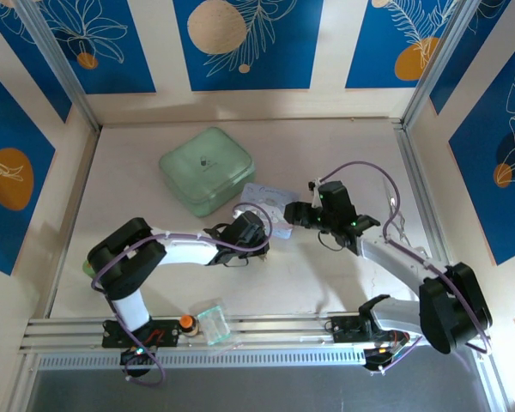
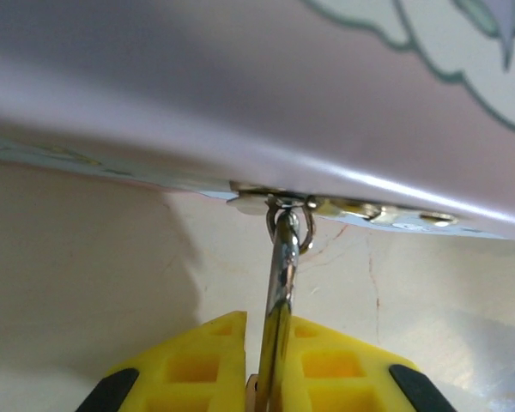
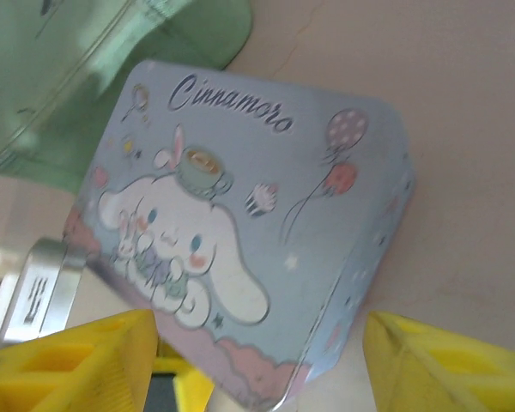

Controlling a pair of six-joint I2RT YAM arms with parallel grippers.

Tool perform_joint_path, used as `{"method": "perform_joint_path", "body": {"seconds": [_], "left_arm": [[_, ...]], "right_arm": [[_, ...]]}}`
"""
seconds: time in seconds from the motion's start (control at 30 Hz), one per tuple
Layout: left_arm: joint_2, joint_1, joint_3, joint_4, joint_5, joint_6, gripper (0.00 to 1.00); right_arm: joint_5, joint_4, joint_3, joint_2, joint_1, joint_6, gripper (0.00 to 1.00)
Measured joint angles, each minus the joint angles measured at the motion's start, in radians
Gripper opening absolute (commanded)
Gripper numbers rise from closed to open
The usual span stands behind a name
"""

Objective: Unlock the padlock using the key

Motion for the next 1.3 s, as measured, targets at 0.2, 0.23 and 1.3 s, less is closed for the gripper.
{"method": "perform_joint_path", "body": {"seconds": [0.2,0.23,1.3], "left_arm": [[0.0,-0.011,0.021,-0.054,-0.019,0.023,0.2],[0.0,-0.014,0.027,-0.071,-0.027,0.024,0.21],[0.07,-0.098,0.232,-0.535,-0.319,0.18,0.21]], "right_arm": [[-0.008,-0.028,0.054,0.152,-0.003,0.0,0.64],[-0.008,-0.031,0.057,0.168,-0.003,0.0,0.63],[-0.064,0.025,0.063,0.229,0.01,0.034,0.62]]}}
